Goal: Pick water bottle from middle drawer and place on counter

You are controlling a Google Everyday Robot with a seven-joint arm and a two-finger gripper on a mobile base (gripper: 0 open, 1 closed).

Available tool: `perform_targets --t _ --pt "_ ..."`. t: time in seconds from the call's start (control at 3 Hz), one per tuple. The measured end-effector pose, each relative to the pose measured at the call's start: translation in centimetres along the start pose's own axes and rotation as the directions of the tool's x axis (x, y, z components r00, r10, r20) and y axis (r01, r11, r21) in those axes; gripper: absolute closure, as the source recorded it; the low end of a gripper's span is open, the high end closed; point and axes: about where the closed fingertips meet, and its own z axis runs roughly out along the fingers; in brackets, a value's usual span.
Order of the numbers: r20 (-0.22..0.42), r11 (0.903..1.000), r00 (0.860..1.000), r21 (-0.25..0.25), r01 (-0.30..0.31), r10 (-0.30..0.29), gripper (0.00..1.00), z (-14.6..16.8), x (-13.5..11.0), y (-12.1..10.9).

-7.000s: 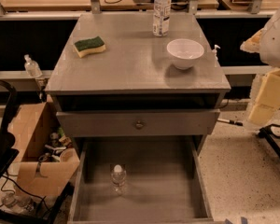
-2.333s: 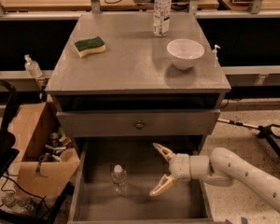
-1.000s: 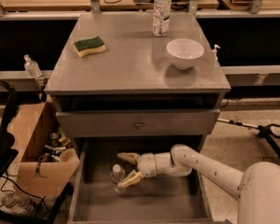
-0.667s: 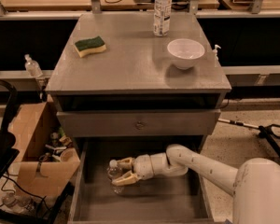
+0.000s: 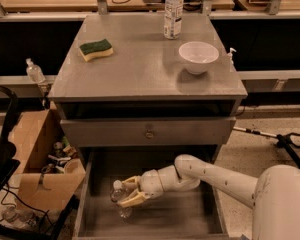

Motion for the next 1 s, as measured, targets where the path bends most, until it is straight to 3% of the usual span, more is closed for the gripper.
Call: perform_targets --t 0.33,0.67,1.0 --pt "0.085 0.9977 0.995 0.053 0.044 -0.048 1.0 -1.9 -6.3 0.8" --pt "0.098 0.9823 0.991 0.174 0.07 -0.088 1.0 -5.8 -14.9 2.1" --pt "0.079 0.9415 0.994 0.334 0.048 -0.079 1.0 -10.8 -23.2 2.8"
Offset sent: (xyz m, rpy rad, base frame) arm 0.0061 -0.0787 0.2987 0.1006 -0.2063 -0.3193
